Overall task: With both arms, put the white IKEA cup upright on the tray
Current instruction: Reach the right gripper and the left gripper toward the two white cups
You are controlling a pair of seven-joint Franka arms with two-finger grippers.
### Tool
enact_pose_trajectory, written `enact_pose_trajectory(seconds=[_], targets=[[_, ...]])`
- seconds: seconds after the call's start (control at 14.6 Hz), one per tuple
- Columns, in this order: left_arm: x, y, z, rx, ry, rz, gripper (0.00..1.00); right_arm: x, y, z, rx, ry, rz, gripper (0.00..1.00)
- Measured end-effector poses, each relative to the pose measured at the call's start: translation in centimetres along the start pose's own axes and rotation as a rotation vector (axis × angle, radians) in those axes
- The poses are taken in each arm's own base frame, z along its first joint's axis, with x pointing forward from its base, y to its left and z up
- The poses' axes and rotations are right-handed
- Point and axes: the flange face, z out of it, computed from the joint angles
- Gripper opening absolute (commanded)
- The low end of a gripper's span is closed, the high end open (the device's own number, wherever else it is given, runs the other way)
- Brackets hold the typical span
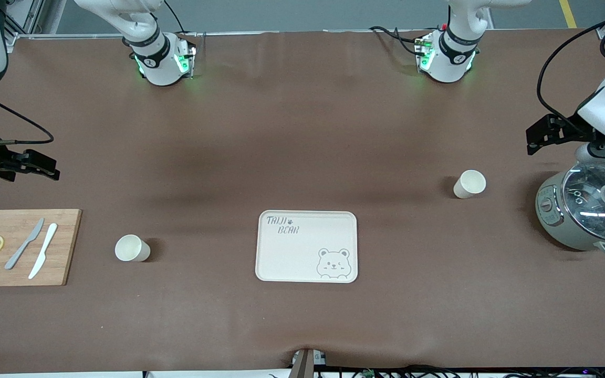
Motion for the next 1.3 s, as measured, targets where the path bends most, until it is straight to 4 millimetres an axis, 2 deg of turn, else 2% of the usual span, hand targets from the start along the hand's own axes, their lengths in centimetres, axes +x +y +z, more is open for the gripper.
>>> enact_pose_trajectory(seconds=[0.21, 0.34, 0.48, 0.68, 0.82, 1.09, 1.3], targets=[[0.0, -0.1, 0.1, 0.0, -0.001, -0.001, 1.0, 0.1, -0.4, -0.2, -0.006, 0.005, -0.024, 1.0], [0.1, -0.1, 0.4, 0.0, -0.007, -0.001, 1.0, 0.3, -2.0, -1.4, -0.012, 0.03, -0.052, 1.0], [0.3, -0.1, 2.0, 0.0, -0.012, -0.001, 1.0, 0.4, -3.3, -2.2, -0.017, 0.043, -0.073, 1.0], [0.8, -0.2, 6.8, 0.0, 0.01, -0.002, 1.0, 0.5, -3.1, -2.0, -0.022, 0.04, -0.07, 1.0], [0.3, 0.0, 10.0, -0.001, 0.0, 0.002, 1.0, 0.7, -3.0, -1.3, -0.022, 0.028, -0.067, 1.0], [-1.3, 0.0, 15.3, -0.004, -0.024, 0.011, 1.0, 1.5, -2.9, 0.2, -0.021, 0.009, -0.053, 1.0], [-3.4, -1.1, 19.6, -0.029, -0.01, 0.044, 1.0, 1.6, -2.6, 0.5, -0.021, 0.005, -0.045, 1.0]])
